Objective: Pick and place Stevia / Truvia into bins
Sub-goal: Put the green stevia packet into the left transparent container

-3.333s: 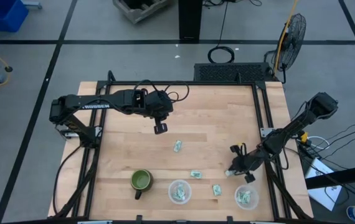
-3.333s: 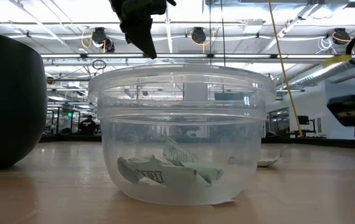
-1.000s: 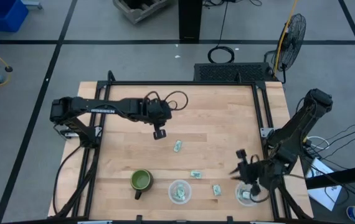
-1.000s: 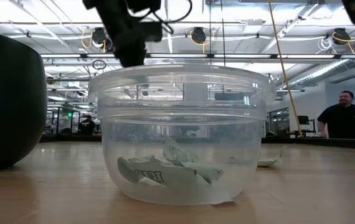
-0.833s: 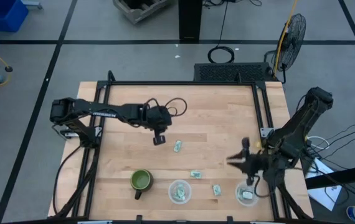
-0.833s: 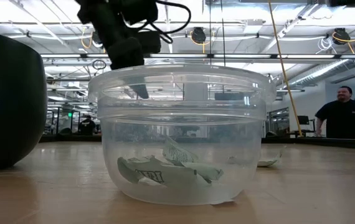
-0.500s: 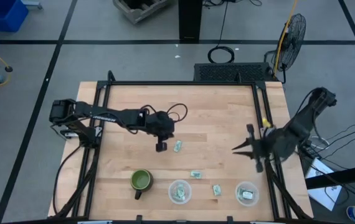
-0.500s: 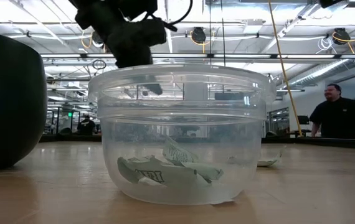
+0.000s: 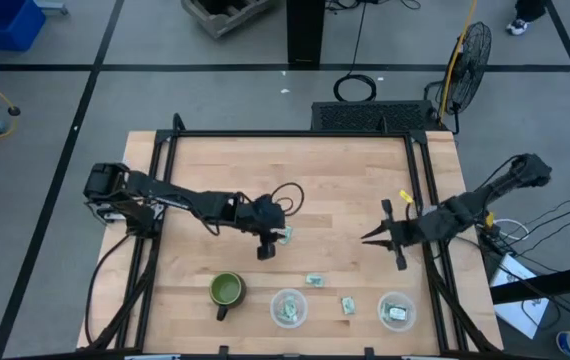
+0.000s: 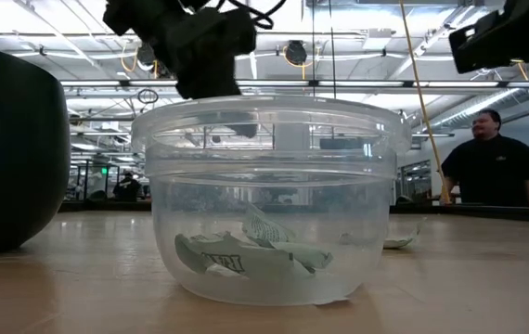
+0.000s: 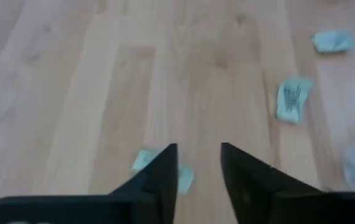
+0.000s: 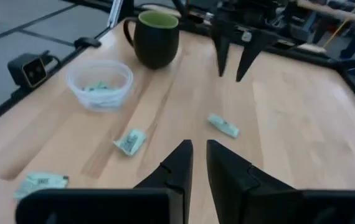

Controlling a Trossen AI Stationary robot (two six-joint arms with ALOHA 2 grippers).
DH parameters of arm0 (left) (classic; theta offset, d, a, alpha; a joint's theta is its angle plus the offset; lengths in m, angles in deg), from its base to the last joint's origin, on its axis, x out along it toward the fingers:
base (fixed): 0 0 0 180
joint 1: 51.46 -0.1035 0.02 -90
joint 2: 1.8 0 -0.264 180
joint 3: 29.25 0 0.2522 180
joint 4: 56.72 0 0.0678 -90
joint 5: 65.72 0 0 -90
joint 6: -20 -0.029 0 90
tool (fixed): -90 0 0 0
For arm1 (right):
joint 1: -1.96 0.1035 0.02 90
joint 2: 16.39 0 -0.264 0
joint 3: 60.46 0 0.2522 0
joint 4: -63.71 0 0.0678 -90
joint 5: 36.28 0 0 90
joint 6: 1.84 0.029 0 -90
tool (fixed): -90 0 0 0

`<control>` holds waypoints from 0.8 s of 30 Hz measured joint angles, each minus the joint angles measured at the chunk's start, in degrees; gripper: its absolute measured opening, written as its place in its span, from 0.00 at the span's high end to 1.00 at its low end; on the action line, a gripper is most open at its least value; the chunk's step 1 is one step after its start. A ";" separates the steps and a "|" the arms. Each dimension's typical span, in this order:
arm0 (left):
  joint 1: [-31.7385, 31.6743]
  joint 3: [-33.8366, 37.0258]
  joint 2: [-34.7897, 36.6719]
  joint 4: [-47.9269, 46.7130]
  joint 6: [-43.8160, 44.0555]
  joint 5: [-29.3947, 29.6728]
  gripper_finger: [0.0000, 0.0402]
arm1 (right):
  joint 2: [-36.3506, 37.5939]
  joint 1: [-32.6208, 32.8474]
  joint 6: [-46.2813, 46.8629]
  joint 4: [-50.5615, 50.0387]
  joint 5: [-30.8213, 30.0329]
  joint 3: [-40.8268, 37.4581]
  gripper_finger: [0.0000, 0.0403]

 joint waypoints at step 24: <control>3.42 -0.22 -15.60 5.39 4.42 7.63 0.69 | -1.88 -20.60 -6.14 -1.71 7.43 -0.36 0.91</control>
